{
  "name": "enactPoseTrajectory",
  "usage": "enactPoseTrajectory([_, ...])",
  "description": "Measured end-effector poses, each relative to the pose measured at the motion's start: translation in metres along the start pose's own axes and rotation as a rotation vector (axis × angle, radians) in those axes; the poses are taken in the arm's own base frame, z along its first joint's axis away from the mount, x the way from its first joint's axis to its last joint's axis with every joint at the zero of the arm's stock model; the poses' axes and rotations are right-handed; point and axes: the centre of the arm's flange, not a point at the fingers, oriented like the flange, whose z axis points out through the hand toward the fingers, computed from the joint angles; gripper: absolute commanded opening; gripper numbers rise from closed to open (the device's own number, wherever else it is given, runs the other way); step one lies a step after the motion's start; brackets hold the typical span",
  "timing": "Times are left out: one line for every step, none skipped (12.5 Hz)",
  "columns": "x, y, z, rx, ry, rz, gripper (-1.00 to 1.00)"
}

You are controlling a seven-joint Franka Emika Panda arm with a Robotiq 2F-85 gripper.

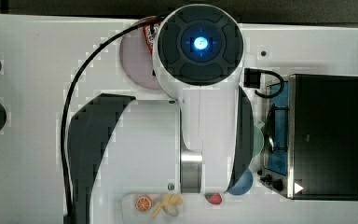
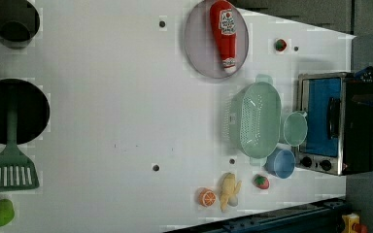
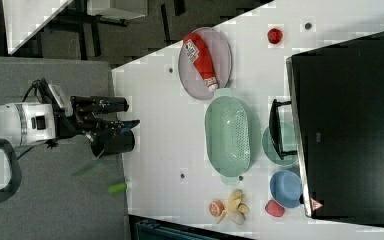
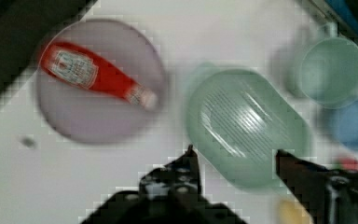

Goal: Drag strainer right to left.

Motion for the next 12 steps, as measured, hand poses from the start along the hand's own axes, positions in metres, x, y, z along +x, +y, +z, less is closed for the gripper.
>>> enactPoseTrajectory([-0.025, 0.03, 0.008, -0.086, -0.077, 0.004, 0.59])
enactPoseTrajectory([-0.048, 0.06, -0.002, -0.113, -0.104, 0.012, 0.81])
enactPoseTrajectory([-0.065, 0.082, -0.027, -0.09, -0.085, 0.019, 0.99])
enactPoseTrajectory([-0.08, 0.102, -0.058, -0.052, -0.053, 0.024, 1.0])
enactPoseTrajectory([-0.091, 0.119, -0.084, -0.018, -0.01, 0.032, 1.0])
enactPoseTrajectory([-0.097, 0.133, -0.103, 0.018, 0.033, 0.038, 1.0])
enactPoseTrajectory([-0.098, 0.139, -0.114, 0.053, 0.058, 0.045, 1.0])
enactPoseTrajectory([-0.096, 0.139, -0.113, 0.065, 0.06, 0.052, 1.0])
enactPoseTrajectory([-0.091, 0.135, -0.097, 0.065, 0.052, 0.055, 1.0])
enactPoseTrajectory([-0.083, 0.128, -0.07, 0.055, 0.052, 0.057, 1.0])
enactPoseTrajectory([-0.073, 0.118, -0.037, 0.026, 0.047, 0.053, 1.0])
enactPoseTrajectory([-0.062, 0.105, 0.001, 0.009, 0.028, 0.065, 1.0])
